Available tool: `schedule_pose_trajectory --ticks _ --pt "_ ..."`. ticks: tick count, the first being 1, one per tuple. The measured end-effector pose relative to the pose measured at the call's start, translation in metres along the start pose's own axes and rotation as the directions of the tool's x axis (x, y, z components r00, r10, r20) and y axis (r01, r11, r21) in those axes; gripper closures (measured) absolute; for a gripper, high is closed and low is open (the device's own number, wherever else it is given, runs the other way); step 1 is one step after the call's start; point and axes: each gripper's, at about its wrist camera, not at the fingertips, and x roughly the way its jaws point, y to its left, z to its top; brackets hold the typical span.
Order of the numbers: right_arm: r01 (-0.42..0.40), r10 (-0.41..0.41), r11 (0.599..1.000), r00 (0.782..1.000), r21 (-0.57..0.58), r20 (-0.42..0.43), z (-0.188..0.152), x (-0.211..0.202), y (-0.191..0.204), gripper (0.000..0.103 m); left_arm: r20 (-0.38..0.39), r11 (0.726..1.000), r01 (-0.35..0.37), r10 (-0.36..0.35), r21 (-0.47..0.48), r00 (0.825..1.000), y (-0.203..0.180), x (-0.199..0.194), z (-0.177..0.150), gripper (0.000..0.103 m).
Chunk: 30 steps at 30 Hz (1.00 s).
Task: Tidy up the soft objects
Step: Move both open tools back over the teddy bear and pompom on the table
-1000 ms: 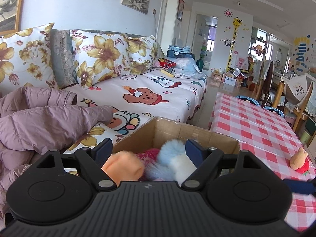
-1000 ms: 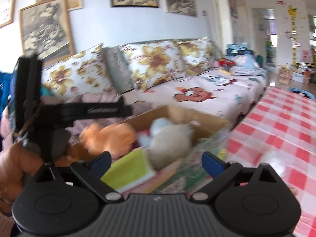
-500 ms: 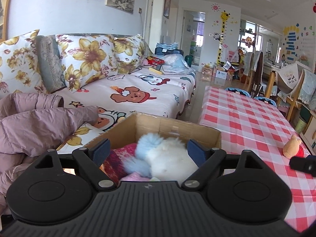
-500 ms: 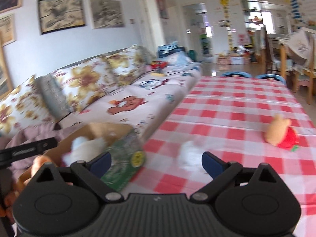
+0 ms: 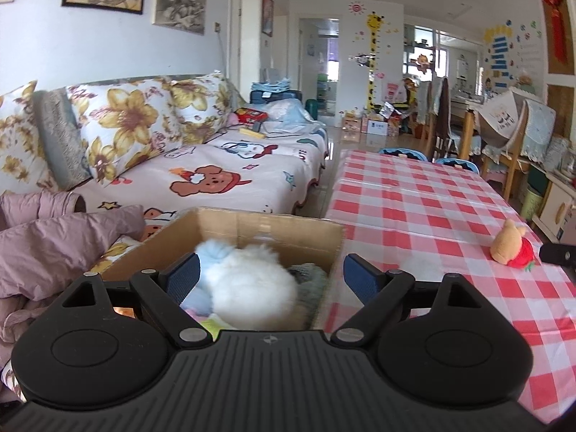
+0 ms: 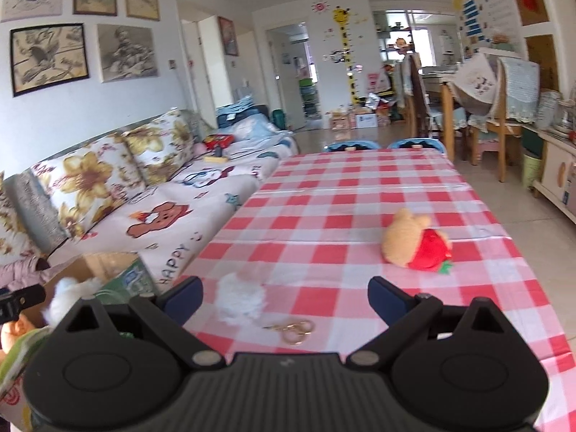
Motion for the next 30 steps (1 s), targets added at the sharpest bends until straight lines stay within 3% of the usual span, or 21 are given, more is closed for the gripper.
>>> schedule_pose_trajectory --ticks 15,30 --pt "0.108 -0.109 0.993 0.994 0.053 0.026 -0.003 -0.01 -0.06 0.005 0.001 0.989 0.093 -0.094 0.119 0.996 -0.021 0.008 -0.009 0.0" --pt "0.184 -0.184 0.982 0.983 0.053 -0.004 -0.011 0.021 -0.12 0.004 -0.064 0.942 0.222 -0.213 0.252 0.975 -0.055 0.032 -0.03 0.0"
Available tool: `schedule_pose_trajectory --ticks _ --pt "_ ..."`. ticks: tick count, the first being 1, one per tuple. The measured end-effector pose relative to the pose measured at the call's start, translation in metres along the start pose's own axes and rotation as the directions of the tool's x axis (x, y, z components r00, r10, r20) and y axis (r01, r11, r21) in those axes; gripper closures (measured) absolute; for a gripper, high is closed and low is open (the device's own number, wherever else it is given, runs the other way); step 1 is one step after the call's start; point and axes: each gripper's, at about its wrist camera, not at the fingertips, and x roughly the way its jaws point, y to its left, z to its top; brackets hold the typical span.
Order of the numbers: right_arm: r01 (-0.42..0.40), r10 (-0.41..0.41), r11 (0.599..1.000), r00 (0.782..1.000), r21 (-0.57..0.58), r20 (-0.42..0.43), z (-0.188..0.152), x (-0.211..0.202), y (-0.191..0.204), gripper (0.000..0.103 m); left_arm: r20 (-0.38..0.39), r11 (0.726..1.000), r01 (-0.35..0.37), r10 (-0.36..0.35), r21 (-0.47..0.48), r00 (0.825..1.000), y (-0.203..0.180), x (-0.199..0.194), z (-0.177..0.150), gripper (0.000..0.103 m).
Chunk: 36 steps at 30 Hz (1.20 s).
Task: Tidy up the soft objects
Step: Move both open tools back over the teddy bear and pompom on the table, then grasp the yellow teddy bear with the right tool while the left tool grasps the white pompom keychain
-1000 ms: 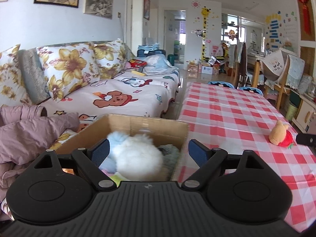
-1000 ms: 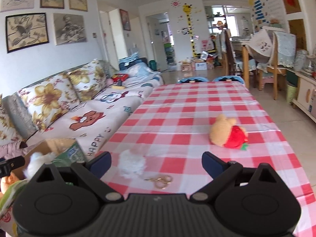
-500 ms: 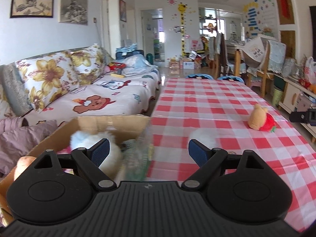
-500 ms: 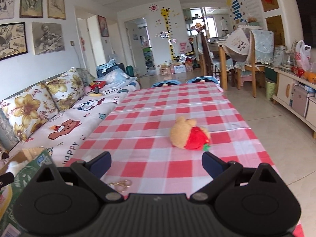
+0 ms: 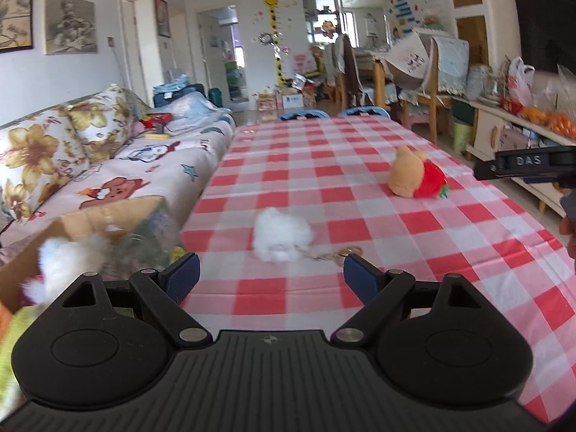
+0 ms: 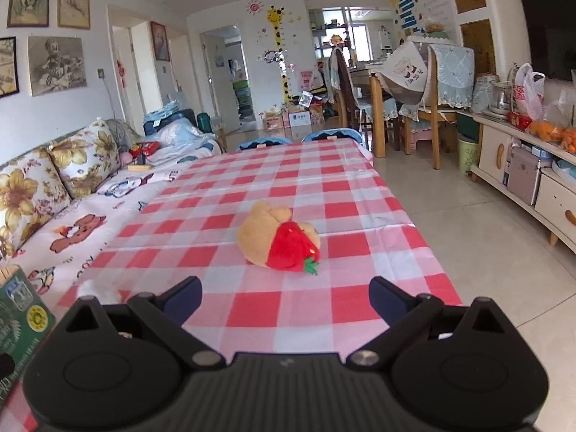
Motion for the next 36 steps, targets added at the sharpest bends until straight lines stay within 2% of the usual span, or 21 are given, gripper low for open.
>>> schedule_pose_trajectory --ticks 4,9,18,25,29,32,36 --pt "-0.009 0.008 0.999 1.0 -0.047 -0.006 -0.003 0.019 -0.005 0.002 -0.028 1.0 0.01 -0.01 0.004 1.0 -0.005 0.017 -0.001 0.0" --pt "-0.031 0.031 1.0 0.999 -0.003 -0.031 -0.002 0.049 -0.02 0.002 -0.061 0.999 0.025 -0.027 -0.031 0.998 -0.007 0.043 0.001 0.0" --pt "-0.095 0.094 0.994 0.995 -0.048 -0.019 0.012 0.096 -0.017 0.001 -0.091 0.997 0.001 -0.009 -0.08 0.996 -0.022 0.077 0.005 0.0" --pt "-0.082 0.082 0.99 0.997 -0.115 -0.006 0.016 0.124 -0.001 0.001 -0.087 0.996 -0.029 0.021 -0.088 0.996 -0.023 0.094 0.008 0.0" --pt "-0.055 0.059 0.976 0.998 -0.21 0.01 0.019 0.137 0.012 0.001 -0.107 0.993 -0.04 0.027 -0.114 0.994 -0.019 0.102 0.007 0.0" --pt "-0.037 0.037 0.97 0.999 -0.24 -0.005 0.022 0.15 0.015 0.001 -0.114 0.989 -0.043 0.027 -0.139 0.993 -0.017 0.102 0.006 0.0" --pt "-0.051 0.043 0.964 0.998 -0.261 -0.037 0.025 0.165 0.014 0.001 -0.131 0.987 -0.044 0.023 -0.154 0.991 -0.017 0.107 0.006 0.0"
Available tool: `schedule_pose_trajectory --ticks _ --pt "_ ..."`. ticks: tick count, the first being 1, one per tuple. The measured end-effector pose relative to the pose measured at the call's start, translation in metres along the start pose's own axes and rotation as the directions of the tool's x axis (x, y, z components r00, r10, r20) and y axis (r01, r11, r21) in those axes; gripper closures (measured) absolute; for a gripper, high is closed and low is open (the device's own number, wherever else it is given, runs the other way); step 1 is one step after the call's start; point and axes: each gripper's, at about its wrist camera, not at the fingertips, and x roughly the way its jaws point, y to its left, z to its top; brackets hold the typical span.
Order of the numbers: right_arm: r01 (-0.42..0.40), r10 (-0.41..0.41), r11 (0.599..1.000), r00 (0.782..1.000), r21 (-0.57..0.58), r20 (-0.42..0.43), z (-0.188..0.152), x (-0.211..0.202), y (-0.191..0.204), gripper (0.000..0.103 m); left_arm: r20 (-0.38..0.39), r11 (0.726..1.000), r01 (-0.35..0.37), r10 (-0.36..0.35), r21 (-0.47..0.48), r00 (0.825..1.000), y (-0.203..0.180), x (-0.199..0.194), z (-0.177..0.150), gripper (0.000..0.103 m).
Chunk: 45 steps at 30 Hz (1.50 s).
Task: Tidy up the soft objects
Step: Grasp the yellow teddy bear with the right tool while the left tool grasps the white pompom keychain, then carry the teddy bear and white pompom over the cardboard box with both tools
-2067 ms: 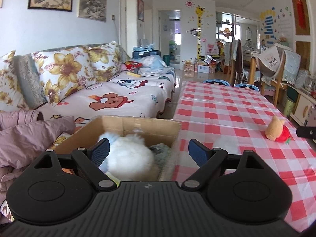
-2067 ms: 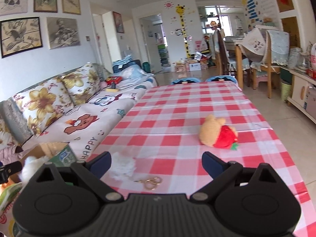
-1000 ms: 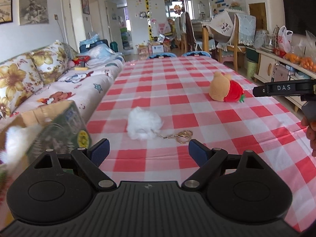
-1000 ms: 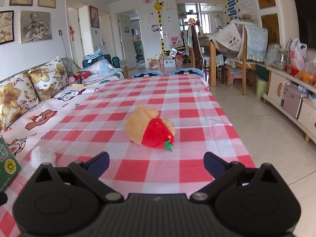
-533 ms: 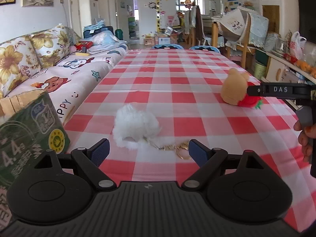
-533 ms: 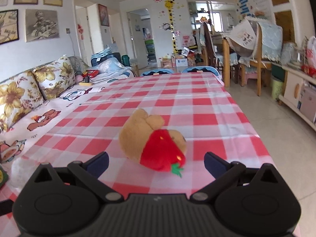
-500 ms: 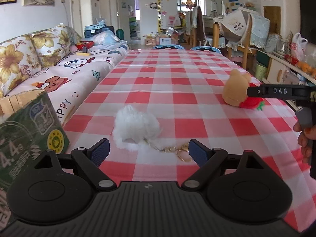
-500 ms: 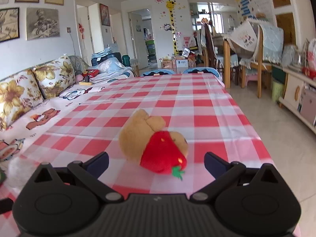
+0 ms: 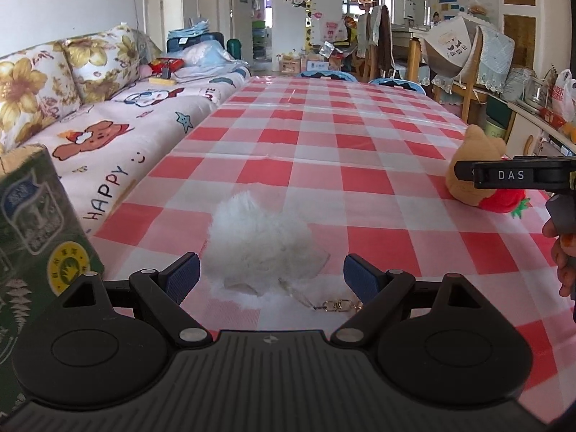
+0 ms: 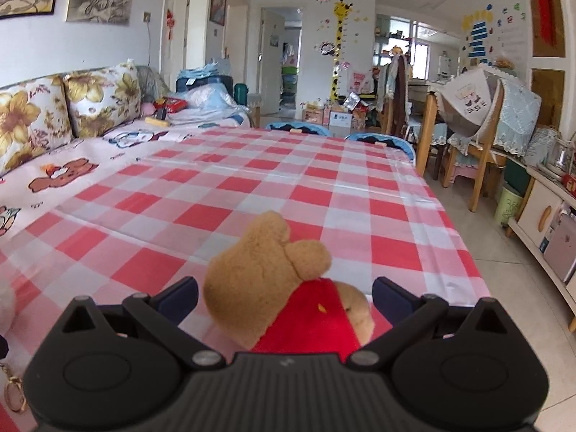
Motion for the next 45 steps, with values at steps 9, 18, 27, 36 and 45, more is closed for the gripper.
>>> schedule_pose_trajectory --ticks 9,18,27,36,45 --pt "0.013 -0.011 1.0 0.997 0.014 -0.08 -0.008 0.014 -0.004 0.013 -0.059 0.999 -0.01 0.008 -0.037 0.998 0.006 0.011 0.003 0.018" --pt "-0.012 0.014 1.0 0.997 0.024 -0.071 -0.016 -0.004 0.009 0.017 -0.04 0.999 -0.011 0.009 -0.031 0.999 0.002 -0.002 -0.001 0.043" --pt "-0.052 0.05 0.998 0.996 -0.027 -0.073 -0.035 -0.042 0.045 0.017 -0.051 1.0 0.015 -0.015 -0.006 0.999 0.005 -0.029 -0.017 0.044" --pt "-0.09 0.085 0.995 0.988 -0.034 -0.129 -0.046 -0.075 0.069 0.017 -0.053 0.999 0.04 -0.038 0.034 0.998 0.0 -0.062 -0.043 0.044" --pt "-0.129 0.13 0.992 0.972 0.015 -0.195 -0.057 -0.11 0.08 0.018 -0.058 0.996 0.084 -0.082 0.029 0.995 -0.001 -0.084 -0.061 0.045"
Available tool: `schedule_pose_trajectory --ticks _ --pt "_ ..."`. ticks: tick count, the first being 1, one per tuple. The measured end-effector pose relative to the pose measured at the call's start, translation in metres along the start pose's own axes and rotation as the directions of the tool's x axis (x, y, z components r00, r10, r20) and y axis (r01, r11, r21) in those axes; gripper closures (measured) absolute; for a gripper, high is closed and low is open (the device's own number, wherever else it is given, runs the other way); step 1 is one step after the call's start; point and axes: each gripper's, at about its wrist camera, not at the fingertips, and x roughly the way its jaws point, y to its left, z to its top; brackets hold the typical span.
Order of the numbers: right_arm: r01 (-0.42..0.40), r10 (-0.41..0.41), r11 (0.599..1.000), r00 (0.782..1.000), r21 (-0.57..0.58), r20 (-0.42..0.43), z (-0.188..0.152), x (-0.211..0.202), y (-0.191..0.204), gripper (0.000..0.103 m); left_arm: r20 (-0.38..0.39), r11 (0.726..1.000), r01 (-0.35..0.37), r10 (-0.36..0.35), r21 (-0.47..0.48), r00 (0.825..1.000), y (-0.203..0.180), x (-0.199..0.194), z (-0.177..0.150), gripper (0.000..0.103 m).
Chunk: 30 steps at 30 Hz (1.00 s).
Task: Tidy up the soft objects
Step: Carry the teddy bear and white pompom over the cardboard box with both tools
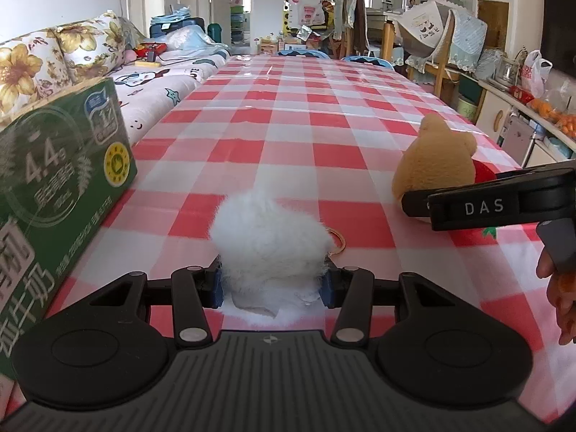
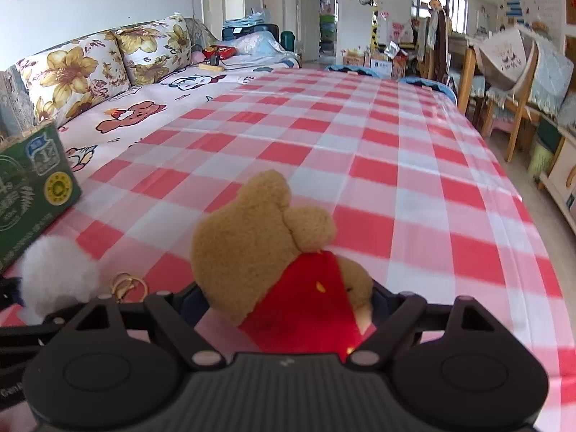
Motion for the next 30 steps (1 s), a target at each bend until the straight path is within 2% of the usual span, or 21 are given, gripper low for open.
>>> schedule_pose_trajectory --ticks 11,18,24,30 --pt "-0.032 0.033 0.997 0.999 0.069 -0.023 0.001 -0.043 0.015 0.019 -0.006 0.995 0.064 -0.065 -0.074 0.998 0.012 -0.01 -0.002 0.046" --pt "-0.024 0.026 0.994 0.999 0.111 -0.02 -0.002 -0.068 0.021 0.019 0.03 0.991 0.092 -0.089 -0.101 0.996 0.015 -0.019 0.008 0.047" --pt "-0.035 0.032 0.989 0.999 0.147 0.028 -0.002 -0.096 0.029 0.019 0.069 0.986 0.112 -0.104 -0.125 0.992 0.026 -0.034 0.018 0.047" --pt "-0.061 0.046 0.981 0.995 0.183 0.085 0.001 -0.122 0.036 0.019 0.12 0.988 0.101 -0.087 -0.113 0.989 0.034 -0.05 0.029 0.047"
